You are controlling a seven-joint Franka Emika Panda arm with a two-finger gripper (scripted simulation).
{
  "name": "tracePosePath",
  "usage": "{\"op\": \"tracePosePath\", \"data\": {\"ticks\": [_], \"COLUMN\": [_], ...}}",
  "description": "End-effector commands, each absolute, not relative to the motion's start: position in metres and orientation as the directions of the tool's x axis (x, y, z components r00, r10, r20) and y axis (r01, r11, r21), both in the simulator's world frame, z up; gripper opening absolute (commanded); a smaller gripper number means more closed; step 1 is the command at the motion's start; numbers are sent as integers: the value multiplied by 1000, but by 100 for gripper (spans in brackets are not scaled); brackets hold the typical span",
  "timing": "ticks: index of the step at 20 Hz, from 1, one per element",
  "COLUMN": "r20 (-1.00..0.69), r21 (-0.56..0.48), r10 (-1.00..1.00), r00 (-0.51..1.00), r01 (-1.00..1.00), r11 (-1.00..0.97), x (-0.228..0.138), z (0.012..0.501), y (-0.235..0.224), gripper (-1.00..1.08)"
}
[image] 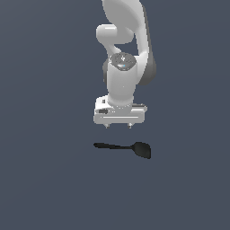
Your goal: Pick up the object and move it to a goal position.
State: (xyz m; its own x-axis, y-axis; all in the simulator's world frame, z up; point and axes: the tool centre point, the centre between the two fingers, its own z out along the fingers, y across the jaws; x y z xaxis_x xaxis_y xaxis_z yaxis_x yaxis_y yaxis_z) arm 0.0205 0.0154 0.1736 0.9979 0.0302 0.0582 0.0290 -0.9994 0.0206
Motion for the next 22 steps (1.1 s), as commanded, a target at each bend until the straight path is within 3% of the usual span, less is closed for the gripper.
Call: {"op": "tracePosePath", "data": {"ticks": [1, 22], "r20": [57, 16], "r21": [22, 42], "r10": [44, 475], "r00": [997, 880], "r01": [43, 474], "r11": [-999, -880], "x": [21, 35], "z": [172, 140], "y": [16, 22], "gripper": [100, 100]}}
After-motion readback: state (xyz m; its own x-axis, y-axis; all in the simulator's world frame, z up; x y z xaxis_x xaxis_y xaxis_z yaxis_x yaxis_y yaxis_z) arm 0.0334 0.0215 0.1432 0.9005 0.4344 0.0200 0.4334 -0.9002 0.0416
